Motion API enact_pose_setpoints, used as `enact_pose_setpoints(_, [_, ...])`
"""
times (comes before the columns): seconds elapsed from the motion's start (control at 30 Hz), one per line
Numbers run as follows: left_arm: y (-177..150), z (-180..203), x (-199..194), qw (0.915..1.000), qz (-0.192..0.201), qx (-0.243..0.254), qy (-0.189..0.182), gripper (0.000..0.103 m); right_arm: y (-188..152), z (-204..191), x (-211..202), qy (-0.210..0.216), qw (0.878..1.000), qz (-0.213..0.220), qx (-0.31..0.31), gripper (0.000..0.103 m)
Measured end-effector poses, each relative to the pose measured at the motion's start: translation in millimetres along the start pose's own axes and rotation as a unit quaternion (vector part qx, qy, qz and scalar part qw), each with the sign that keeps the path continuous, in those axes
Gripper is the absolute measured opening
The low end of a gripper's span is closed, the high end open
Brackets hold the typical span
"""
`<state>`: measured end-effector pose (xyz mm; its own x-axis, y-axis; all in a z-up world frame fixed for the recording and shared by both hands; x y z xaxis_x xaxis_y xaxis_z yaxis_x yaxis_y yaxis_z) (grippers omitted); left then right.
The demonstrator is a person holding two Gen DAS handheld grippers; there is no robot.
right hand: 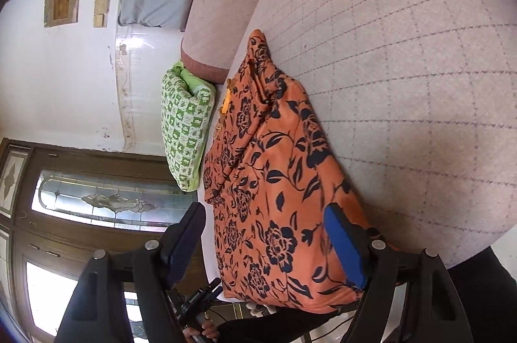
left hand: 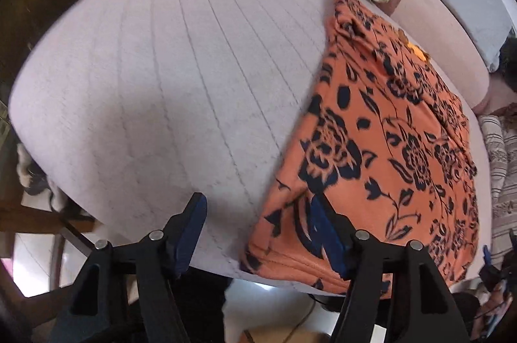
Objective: Fold small clothes
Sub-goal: 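Grasp the blouse hem with both tools and lift it toward the collar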
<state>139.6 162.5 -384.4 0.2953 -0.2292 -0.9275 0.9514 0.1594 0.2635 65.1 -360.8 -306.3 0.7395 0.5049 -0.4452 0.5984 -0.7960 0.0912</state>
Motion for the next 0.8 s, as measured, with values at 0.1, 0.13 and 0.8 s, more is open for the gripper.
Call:
enact_pose_setpoints(0.1, [-3.0,10.5,-0.4,0.9998,0.004,0.016,-0.014,0.067,2.5,6.4,-4.8,0.001,1.0,0.003,0.008,0.078])
enact_pose_setpoints(0.13, [-5.2,15.6,-1.2,0.9995,0.004,0.024,-0.022,0.064,3.1,7.8,-5.5,0.001,1.0,0.003,0.01,0.078])
enact_pose_setpoints(0.8, [-15.2,43.9,1.7,0.9975,-0.008,0.068,-0.019,0.061,-0.2,18.3,14.8,-0.059,0.998,-0.028,-0.013,0.078])
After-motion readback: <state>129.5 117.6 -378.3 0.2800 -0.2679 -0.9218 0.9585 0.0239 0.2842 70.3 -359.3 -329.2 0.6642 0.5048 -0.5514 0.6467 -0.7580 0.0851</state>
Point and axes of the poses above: each gripper's, at about its wrist camera, not at the fingertips, and x roughly the way its jaws point, z to its right, y to its top, the point moved 10 cm from there along x, roughly the way its jaws point, and after that the axes turned 2 degrees about -z, right-handed, at the moved point
